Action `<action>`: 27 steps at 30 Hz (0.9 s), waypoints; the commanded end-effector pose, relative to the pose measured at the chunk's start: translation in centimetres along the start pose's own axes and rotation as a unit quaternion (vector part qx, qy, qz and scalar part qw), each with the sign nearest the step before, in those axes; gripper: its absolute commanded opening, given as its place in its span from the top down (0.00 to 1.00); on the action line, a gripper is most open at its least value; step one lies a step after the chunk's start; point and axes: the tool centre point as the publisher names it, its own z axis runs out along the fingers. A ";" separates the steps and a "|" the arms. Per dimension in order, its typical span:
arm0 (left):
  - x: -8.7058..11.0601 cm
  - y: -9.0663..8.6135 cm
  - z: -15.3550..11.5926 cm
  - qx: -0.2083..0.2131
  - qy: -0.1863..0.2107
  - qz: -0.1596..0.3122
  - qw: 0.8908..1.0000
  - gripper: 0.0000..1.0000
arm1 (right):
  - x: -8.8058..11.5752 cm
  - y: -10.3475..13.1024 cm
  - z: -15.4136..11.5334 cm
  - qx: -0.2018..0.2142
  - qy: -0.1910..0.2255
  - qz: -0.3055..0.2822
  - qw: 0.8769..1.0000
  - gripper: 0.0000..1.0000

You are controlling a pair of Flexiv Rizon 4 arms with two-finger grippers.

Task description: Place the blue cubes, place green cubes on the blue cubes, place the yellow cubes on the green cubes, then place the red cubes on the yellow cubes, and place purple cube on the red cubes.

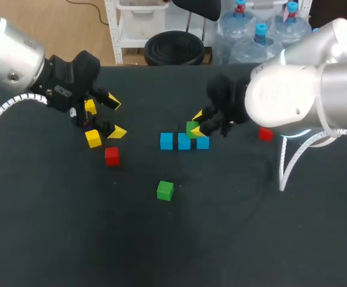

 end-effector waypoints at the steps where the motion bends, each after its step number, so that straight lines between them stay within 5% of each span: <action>1: 0.2 0.0 -0.1 0.000 -0.003 0.002 1.000 0.00 | 0.0 -0.1 0.1 -0.002 -0.004 0.000 1.000 1.00; 27: 0.2 0.0 -0.1 0.000 -0.003 0.002 1.000 0.00 | 0.3 -0.2 0.3 -0.006 -0.006 0.003 1.000 1.00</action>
